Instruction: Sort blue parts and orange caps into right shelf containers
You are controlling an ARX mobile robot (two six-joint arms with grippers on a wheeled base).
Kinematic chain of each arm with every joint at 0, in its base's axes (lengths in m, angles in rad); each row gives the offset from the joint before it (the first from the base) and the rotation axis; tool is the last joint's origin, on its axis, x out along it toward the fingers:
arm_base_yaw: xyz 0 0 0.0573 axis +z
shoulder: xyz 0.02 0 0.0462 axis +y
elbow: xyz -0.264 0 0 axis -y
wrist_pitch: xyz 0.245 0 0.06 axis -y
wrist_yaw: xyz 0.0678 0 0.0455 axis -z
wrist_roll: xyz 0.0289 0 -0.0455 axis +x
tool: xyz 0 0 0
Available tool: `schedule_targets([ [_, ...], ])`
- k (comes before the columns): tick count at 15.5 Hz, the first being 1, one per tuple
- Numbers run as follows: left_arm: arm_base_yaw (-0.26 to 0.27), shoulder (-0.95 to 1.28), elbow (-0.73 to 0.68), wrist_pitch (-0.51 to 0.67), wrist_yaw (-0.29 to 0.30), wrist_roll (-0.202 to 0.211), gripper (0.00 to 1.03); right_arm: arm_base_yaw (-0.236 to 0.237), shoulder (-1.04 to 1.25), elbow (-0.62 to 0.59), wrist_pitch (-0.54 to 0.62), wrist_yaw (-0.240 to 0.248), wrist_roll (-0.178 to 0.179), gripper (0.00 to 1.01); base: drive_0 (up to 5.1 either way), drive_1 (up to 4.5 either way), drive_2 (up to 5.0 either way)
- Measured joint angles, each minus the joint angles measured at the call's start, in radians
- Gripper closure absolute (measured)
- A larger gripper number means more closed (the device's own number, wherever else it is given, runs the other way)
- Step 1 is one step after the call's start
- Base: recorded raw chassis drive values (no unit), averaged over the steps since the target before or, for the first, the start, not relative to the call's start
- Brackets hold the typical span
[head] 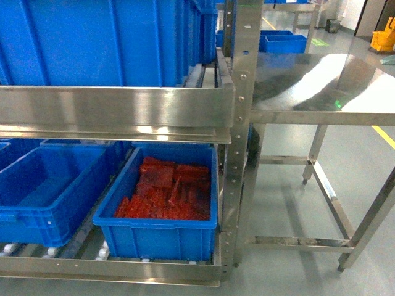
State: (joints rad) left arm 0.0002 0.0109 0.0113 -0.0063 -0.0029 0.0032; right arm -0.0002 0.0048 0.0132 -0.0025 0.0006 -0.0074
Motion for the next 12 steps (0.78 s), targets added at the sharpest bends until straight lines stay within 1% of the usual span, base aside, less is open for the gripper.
schedule_targets([
  [12,0.0,0.0,0.0,-0.002,0.002,0.0,0.62,0.0,0.0,0.0,-0.006,0.0,0.0,0.58,-5.1,2.39,2.4],
])
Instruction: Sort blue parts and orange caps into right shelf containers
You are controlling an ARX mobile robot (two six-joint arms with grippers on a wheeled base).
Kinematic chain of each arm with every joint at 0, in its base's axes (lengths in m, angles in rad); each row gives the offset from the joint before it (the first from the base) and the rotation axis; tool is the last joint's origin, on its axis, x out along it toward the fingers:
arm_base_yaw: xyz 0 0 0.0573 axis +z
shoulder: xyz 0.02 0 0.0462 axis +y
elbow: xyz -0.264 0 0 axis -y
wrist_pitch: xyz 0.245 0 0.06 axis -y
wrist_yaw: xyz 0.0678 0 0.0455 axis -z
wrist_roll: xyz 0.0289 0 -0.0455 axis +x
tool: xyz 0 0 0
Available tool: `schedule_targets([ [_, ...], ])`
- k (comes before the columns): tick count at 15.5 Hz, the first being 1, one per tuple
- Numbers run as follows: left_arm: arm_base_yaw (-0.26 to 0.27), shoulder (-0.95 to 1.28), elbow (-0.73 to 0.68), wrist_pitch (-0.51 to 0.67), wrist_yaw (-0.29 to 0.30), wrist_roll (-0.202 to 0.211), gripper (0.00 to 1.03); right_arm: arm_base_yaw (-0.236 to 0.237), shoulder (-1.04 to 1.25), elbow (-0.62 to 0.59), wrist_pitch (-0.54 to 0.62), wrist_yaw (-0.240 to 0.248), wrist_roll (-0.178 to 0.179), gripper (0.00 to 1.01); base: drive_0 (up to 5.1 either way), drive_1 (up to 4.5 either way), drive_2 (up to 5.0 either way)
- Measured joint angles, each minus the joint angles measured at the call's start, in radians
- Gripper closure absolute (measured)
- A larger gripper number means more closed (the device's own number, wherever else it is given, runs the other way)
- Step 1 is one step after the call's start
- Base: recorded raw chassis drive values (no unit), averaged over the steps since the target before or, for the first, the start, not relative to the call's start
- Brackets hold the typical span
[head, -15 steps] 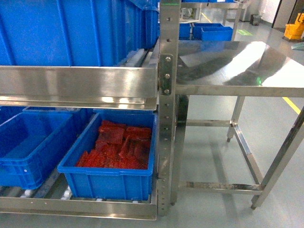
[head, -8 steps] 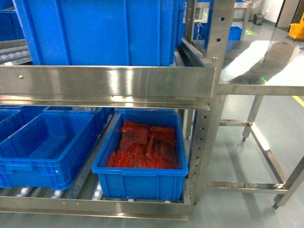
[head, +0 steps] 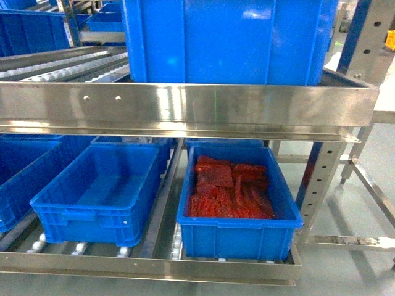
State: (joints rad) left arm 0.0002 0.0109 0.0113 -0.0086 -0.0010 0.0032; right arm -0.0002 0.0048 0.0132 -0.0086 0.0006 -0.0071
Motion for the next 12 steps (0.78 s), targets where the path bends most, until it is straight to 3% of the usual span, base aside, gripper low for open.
schedule_targets([
  [12,0.0,0.0,0.0,0.003,0.0,0.0,0.62,0.0,0.0,0.0,0.004,0.0,0.0,0.58,-5.1,2.39,2.4],
])
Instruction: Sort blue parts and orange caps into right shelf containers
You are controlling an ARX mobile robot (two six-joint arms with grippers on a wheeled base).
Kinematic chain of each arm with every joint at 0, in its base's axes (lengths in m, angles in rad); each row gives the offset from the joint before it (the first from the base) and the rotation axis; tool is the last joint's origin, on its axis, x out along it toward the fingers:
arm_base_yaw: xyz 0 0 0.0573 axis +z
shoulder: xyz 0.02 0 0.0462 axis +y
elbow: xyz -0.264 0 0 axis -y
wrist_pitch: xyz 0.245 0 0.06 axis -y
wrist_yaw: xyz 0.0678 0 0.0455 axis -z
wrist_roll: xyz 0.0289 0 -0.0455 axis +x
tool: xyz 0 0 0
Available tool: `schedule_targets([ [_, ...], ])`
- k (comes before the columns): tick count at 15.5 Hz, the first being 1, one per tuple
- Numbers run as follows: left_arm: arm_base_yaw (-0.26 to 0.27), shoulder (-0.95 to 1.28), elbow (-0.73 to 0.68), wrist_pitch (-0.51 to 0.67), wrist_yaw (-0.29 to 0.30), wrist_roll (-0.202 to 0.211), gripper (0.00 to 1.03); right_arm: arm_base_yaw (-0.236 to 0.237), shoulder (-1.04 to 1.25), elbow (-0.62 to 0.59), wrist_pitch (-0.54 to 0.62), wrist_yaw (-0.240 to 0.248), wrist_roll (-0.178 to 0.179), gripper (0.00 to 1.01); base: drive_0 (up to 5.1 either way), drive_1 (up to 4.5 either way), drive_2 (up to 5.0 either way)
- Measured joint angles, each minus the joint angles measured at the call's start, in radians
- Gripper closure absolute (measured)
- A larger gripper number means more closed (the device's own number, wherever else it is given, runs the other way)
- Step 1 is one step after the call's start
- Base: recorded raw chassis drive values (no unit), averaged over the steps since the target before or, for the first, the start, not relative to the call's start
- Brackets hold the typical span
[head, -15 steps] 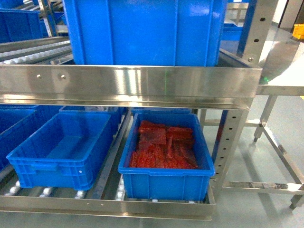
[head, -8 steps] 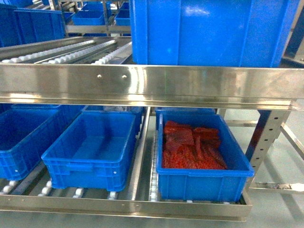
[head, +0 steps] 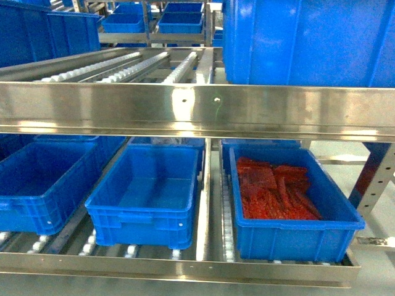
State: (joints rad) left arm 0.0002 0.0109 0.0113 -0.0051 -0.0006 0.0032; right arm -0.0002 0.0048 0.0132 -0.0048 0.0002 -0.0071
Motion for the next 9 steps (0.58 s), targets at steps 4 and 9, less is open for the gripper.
schedule_targets([
  [4,0.0,0.0,0.0,-0.002,0.0,0.0,0.62,0.0,0.0,0.0,-0.005,0.0,0.0,0.58,-5.0,2.43,2.4],
  [9,0.0,0.0,0.0,-0.002,0.0,0.0,0.62,0.0,0.0,0.0,-0.002,0.0,0.0,0.58,-4.9,2.53,2.5],
])
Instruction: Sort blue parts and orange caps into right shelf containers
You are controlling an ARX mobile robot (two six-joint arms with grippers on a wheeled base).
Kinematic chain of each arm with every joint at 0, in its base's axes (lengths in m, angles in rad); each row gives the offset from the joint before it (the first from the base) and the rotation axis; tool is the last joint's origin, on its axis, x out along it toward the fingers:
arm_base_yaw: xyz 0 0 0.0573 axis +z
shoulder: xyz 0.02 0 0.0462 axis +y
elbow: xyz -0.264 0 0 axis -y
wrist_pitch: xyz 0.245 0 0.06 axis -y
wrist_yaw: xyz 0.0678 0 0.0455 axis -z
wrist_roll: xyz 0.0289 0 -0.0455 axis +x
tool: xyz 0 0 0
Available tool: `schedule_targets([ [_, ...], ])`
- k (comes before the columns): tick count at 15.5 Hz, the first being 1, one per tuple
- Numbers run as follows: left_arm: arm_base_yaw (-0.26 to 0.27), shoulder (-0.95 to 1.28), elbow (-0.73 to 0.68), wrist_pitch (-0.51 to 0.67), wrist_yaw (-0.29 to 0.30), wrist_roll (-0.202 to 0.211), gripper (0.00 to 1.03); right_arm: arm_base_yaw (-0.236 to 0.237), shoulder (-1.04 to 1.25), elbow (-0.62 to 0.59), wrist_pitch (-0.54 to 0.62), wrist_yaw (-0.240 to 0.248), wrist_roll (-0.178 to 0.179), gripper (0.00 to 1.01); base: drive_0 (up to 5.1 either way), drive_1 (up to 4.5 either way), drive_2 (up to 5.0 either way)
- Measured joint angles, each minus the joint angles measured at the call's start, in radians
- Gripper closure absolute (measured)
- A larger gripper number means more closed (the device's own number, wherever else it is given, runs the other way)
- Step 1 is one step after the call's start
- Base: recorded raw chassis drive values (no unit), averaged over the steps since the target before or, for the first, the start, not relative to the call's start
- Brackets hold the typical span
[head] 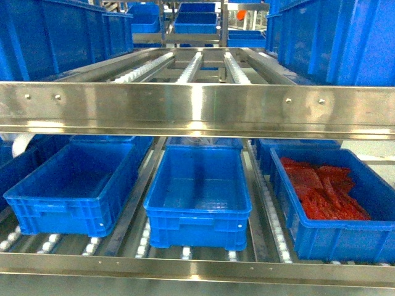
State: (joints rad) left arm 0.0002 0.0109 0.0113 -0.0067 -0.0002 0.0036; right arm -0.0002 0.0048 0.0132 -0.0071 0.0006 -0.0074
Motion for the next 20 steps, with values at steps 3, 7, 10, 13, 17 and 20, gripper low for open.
schedule_targets([
  [3,0.0,0.0,0.0,0.0,0.0,0.0,0.62,0.0,0.0,0.0,0.001,0.0,0.0,0.58,-4.8,2.57,2.6],
  [7,0.0,0.0,0.0,-0.001,0.0,0.0,0.62,0.0,0.0,0.0,0.002,0.0,0.0,0.58,-4.9,2.55,2.6],
  [10,0.0,0.0,0.0,0.0,0.0,0.0,0.62,0.0,0.0,0.0,0.0,0.0,0.0,0.58,-4.9,2.55,2.5],
  [13,0.0,0.0,0.0,-0.002,0.0,0.0,0.62,0.0,0.0,0.0,-0.003,0.0,0.0,0.58,-4.8,2.63,2.6],
  [17,0.0,0.0,0.0,0.001,-0.003,0.0,0.62,0.0,0.0,0.0,0.001,-0.004,0.0,0.58,-1.2,0.64,0.6],
  [20,-0.002,0.0,0.0,-0.001,-0.001,0.0,0.62,0.0,0.0,0.0,0.002,-0.004,0.0,0.58,0.0,0.0,0.0],
])
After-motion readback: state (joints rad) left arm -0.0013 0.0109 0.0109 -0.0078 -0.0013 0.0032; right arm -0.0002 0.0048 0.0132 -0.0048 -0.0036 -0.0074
